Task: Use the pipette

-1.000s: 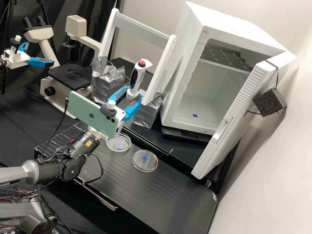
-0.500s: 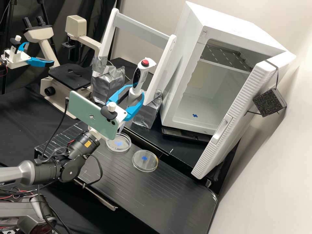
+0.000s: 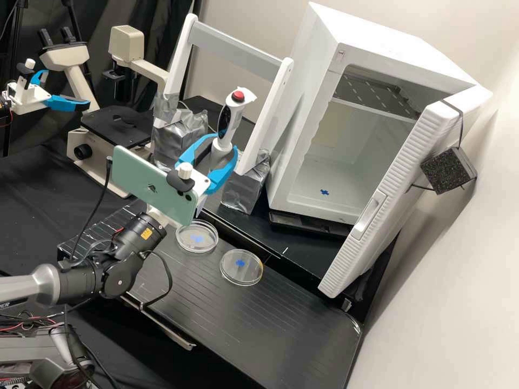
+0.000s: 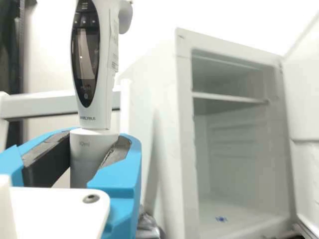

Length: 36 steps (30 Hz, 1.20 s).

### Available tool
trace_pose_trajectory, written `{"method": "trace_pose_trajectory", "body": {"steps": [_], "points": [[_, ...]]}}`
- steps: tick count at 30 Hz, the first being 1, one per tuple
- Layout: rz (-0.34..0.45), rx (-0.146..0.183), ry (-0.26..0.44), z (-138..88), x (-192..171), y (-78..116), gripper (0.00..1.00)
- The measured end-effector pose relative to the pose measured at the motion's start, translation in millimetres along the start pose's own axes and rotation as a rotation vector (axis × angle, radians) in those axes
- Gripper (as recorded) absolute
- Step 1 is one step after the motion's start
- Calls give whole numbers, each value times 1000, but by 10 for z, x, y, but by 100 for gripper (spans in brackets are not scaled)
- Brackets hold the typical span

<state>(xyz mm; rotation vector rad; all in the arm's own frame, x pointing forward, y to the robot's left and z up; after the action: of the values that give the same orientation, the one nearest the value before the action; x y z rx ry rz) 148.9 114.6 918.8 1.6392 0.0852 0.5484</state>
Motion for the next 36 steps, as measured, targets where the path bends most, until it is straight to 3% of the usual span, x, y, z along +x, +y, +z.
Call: {"method": "trace_pose_trajectory", "body": {"steps": [6,13,20,23,29,36], "points": [[-40,-42,77,-286,315,6,0],[-128,-94,108,-636,801,-69,0],[-278,-129,45,-795,1293,-220,0],[-319,-122,11,-827,1445,-229,0],[-349,-99,-18,-896,1697,-204,0],[-339,-133,-39,-943,1877,-136,0]]}}
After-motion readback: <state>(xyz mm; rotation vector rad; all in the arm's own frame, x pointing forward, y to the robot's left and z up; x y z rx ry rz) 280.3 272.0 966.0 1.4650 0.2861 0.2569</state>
